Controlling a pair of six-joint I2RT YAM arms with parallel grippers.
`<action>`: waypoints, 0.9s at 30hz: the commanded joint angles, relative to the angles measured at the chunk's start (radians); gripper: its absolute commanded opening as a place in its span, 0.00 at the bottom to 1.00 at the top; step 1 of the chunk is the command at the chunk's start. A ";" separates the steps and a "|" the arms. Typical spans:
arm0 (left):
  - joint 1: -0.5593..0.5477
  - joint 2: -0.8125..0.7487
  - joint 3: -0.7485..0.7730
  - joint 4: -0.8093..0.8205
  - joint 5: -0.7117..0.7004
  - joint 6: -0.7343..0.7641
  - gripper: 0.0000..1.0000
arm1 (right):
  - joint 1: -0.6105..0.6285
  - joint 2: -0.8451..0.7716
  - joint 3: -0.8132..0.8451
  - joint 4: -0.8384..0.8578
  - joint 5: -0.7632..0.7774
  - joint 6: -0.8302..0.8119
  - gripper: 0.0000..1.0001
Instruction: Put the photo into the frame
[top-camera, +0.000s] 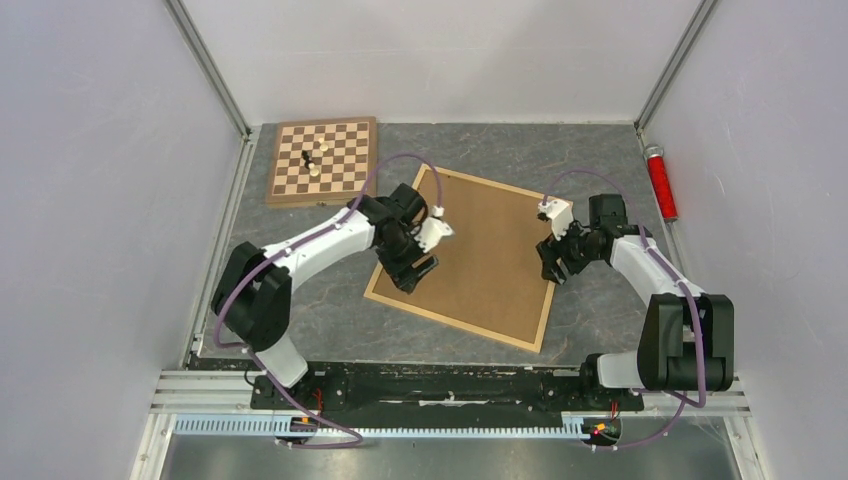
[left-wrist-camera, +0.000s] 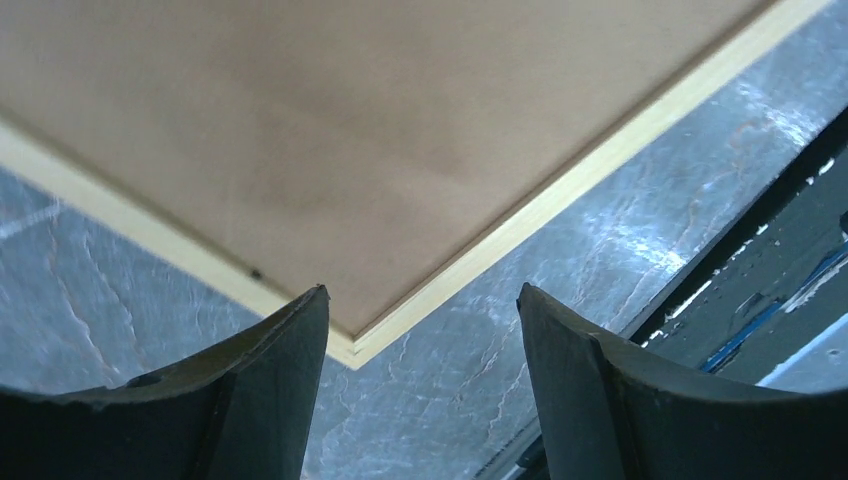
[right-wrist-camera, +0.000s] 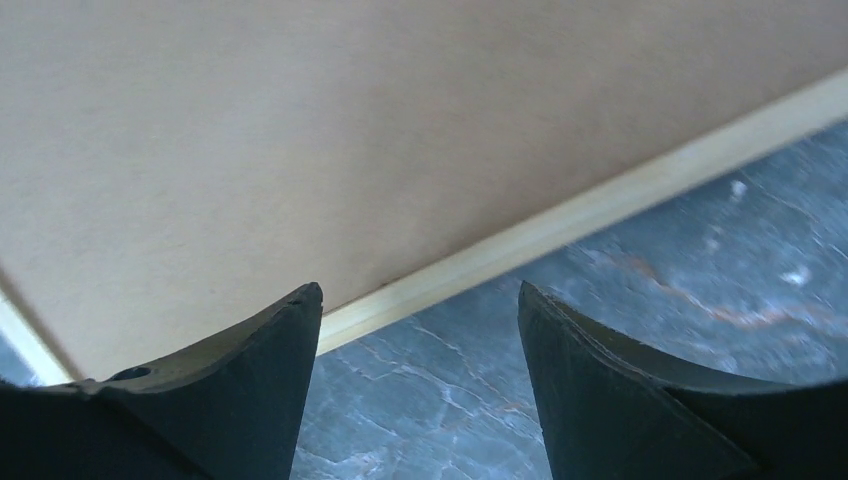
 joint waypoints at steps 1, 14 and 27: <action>-0.146 -0.045 -0.014 0.085 -0.055 0.117 0.76 | -0.010 -0.022 -0.007 0.105 0.174 0.137 0.75; -0.412 0.124 0.030 0.218 -0.059 0.268 0.76 | -0.143 -0.024 0.020 0.088 0.233 0.137 0.73; -0.613 0.296 0.041 0.312 -0.174 0.331 0.46 | -0.314 0.004 -0.016 0.063 0.114 0.104 0.71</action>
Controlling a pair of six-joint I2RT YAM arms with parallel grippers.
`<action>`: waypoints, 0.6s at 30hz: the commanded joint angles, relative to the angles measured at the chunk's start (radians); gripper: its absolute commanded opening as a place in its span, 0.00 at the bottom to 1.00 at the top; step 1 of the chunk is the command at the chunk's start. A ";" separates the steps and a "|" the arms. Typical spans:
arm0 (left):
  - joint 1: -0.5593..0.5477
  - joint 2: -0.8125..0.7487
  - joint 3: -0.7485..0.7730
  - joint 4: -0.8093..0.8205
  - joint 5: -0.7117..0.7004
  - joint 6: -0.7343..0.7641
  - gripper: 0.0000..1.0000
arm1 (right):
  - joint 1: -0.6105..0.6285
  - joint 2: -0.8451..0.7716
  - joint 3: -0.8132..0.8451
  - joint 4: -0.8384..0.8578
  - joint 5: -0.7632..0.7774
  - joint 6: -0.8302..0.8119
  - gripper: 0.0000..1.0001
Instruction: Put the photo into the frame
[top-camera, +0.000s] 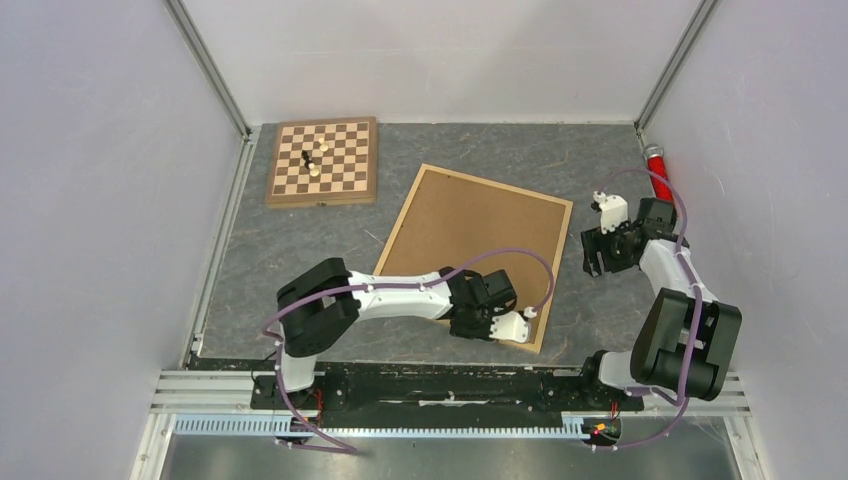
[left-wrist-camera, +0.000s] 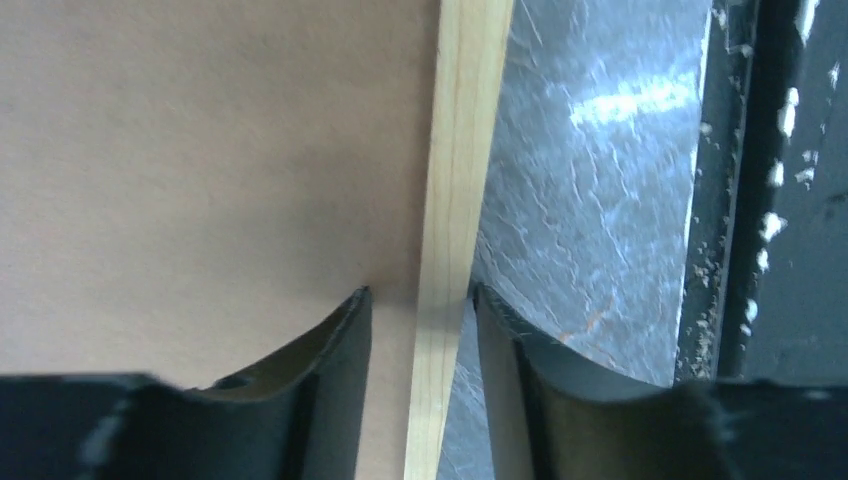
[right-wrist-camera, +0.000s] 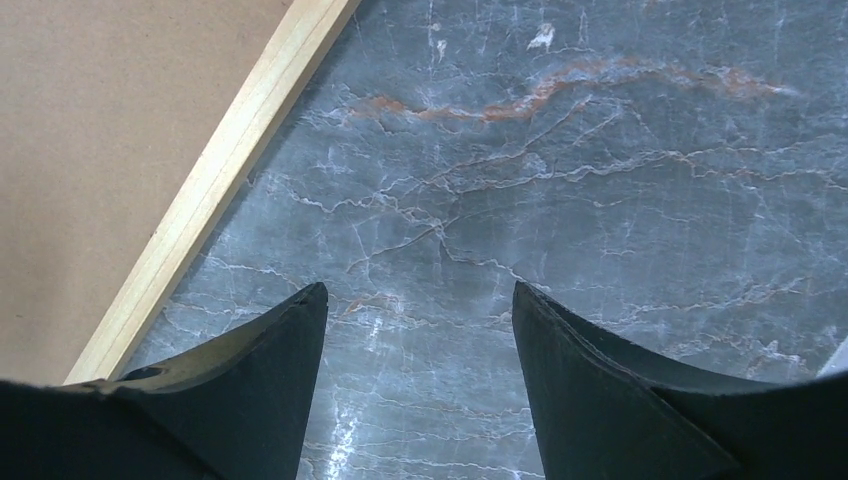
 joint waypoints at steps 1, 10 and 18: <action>-0.048 0.086 0.010 0.043 -0.029 0.084 0.36 | -0.017 0.018 -0.013 -0.008 -0.060 -0.019 0.71; -0.053 -0.062 -0.229 0.020 -0.165 0.213 0.02 | -0.014 0.047 0.041 0.033 -0.191 -0.006 0.73; -0.042 -0.288 -0.540 0.024 -0.343 0.301 0.16 | 0.087 0.098 0.086 0.112 -0.210 0.048 0.74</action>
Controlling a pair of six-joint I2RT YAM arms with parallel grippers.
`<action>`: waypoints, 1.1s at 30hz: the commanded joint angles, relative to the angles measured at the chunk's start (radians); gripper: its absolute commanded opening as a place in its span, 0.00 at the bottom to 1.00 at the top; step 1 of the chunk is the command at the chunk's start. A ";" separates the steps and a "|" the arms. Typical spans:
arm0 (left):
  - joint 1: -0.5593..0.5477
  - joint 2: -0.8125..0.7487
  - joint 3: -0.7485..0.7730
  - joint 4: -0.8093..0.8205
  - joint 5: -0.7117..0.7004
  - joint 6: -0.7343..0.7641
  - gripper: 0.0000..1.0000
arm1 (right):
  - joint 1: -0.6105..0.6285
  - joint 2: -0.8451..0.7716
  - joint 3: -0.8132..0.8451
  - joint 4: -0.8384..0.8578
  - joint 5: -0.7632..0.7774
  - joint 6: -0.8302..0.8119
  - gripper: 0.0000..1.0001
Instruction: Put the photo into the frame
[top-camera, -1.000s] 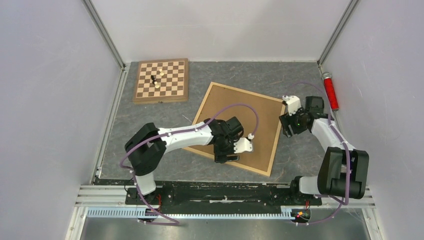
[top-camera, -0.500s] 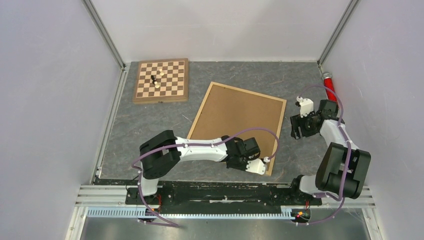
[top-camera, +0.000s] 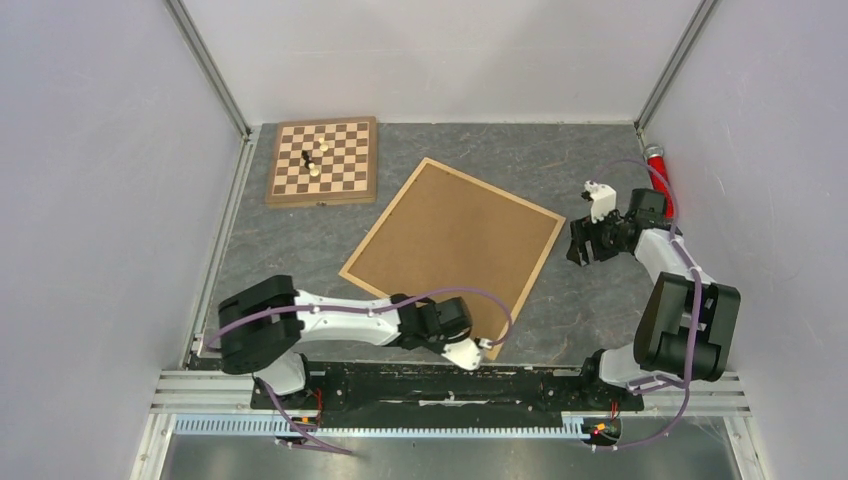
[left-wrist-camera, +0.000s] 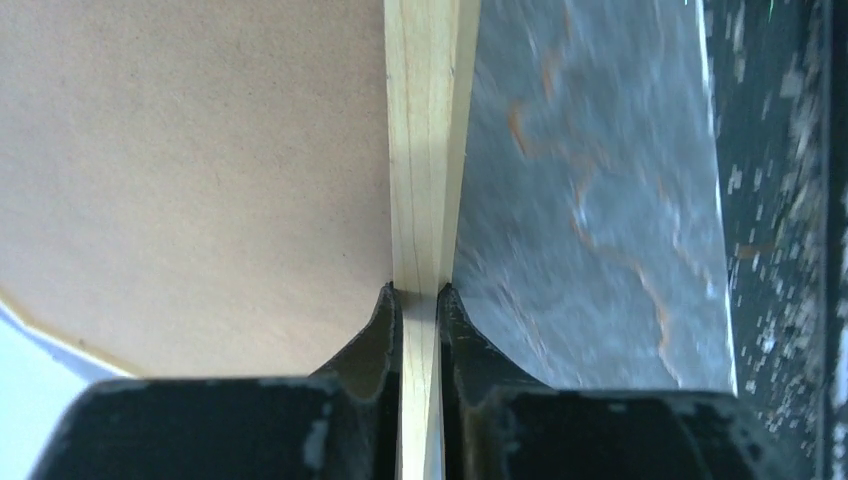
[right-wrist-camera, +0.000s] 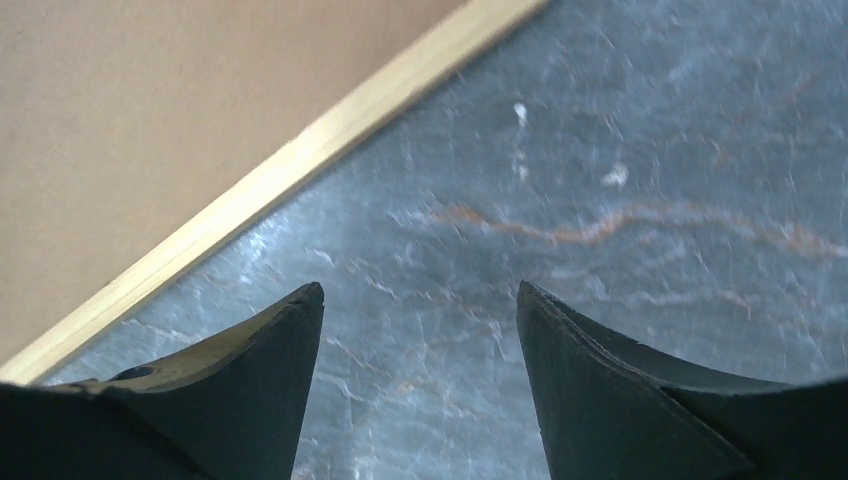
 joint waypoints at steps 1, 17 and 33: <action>0.021 -0.074 -0.199 -0.156 -0.113 0.079 0.22 | 0.082 0.019 0.036 0.094 -0.031 0.048 0.74; 0.068 -0.098 0.355 -0.263 0.139 -0.541 0.76 | 0.162 0.129 0.109 0.283 0.107 0.234 0.74; 0.128 0.577 0.959 -0.395 0.231 -0.951 0.74 | 0.005 -0.069 -0.055 0.319 0.238 0.287 0.73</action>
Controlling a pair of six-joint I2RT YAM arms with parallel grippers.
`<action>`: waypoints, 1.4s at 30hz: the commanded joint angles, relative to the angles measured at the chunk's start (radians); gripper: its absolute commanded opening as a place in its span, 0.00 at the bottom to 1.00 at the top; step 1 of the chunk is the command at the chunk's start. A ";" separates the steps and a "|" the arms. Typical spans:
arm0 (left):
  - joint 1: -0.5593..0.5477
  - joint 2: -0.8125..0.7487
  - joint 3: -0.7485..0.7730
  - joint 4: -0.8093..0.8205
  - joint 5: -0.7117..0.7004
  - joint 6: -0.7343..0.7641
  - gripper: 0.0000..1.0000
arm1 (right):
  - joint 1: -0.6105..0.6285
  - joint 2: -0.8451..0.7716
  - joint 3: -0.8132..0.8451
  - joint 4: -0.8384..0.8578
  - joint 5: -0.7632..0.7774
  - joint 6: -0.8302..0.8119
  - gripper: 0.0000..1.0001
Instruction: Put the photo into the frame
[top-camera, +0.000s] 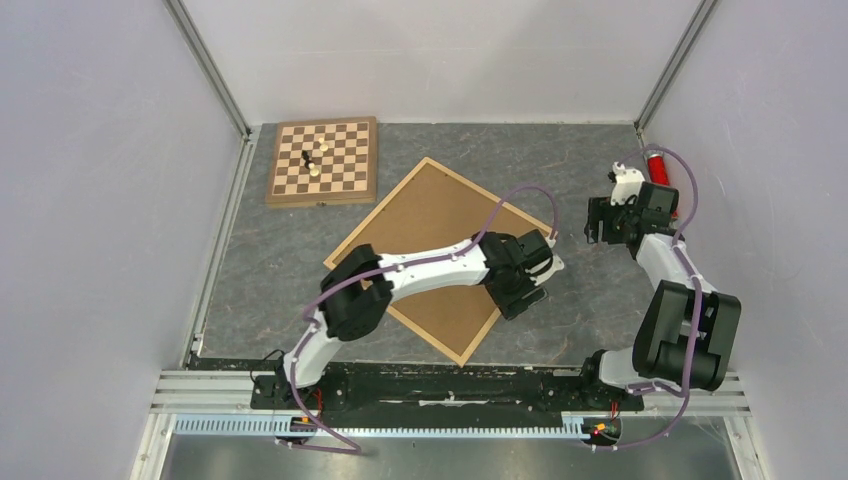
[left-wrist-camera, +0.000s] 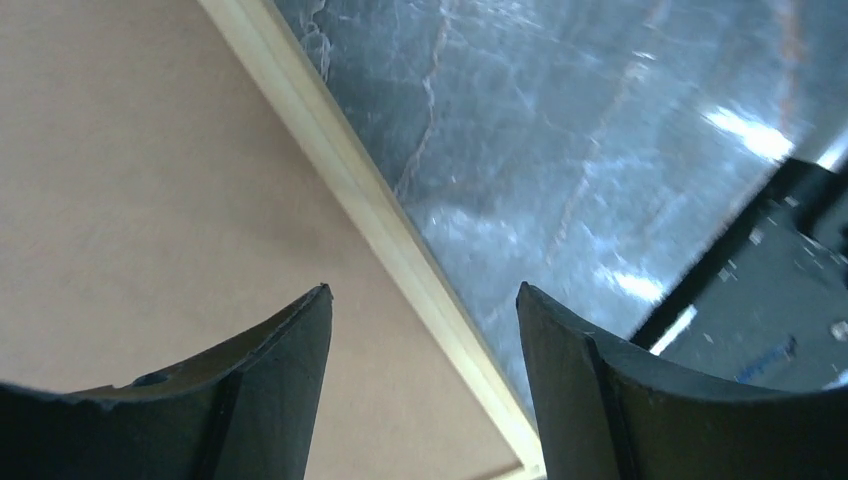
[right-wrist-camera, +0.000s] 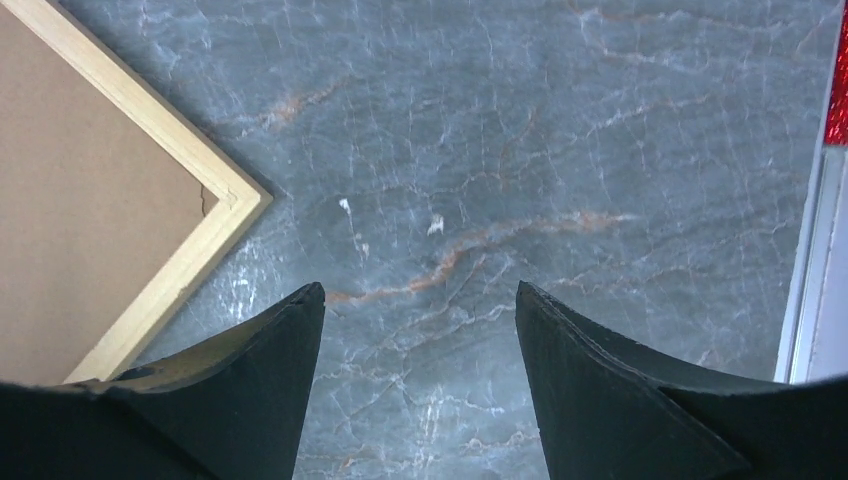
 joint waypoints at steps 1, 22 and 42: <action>0.022 0.123 0.096 -0.059 -0.004 -0.118 0.74 | -0.017 -0.049 -0.058 0.037 0.003 -0.015 0.73; -0.137 0.223 0.005 0.004 -0.165 -0.110 0.42 | -0.070 -0.018 -0.065 0.031 -0.111 -0.036 0.72; -0.067 -0.134 -0.316 0.058 -0.008 0.230 0.02 | -0.122 -0.008 -0.034 -0.437 -0.606 -0.820 0.88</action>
